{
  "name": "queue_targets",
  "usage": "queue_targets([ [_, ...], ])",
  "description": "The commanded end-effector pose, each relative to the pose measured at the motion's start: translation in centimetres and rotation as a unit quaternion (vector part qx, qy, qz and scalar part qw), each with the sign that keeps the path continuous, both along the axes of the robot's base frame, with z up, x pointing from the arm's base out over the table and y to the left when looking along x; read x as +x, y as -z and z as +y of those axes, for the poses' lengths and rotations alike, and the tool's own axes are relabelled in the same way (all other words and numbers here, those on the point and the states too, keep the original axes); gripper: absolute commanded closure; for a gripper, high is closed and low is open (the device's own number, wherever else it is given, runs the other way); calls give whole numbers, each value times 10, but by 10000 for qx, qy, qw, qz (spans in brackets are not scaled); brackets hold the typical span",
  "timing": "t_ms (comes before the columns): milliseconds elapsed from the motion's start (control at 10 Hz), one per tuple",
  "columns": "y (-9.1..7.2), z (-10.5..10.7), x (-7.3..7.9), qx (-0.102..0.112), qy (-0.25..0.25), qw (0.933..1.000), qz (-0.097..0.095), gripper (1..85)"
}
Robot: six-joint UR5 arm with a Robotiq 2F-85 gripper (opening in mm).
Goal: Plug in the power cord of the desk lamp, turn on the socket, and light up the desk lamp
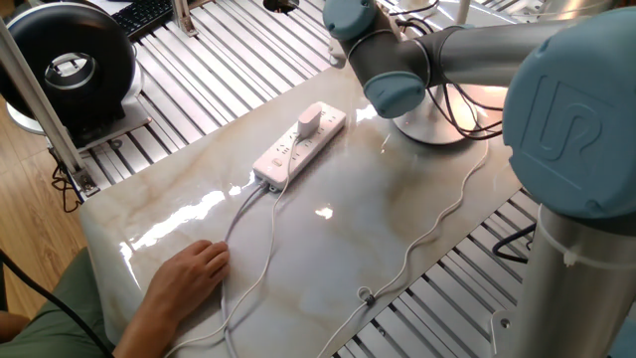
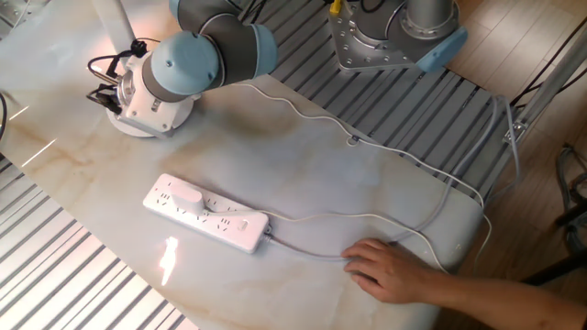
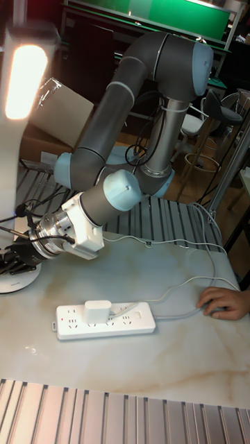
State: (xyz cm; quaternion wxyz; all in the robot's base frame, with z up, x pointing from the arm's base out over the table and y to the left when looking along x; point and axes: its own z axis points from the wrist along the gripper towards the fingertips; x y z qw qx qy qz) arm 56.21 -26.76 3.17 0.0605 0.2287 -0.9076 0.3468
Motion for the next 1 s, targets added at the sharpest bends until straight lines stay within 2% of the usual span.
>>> queue_targets([
  [0,-1,-3,-1,-6,43,10000,-11,847],
  [100,0,-2,-1,18,48,10000,-16,847],
  [300,8,6,-1,214,113,9997,-70,847],
  [600,12,11,-5,329,181,9993,-35,847],
  [900,12,14,-11,344,284,9990,29,847],
])
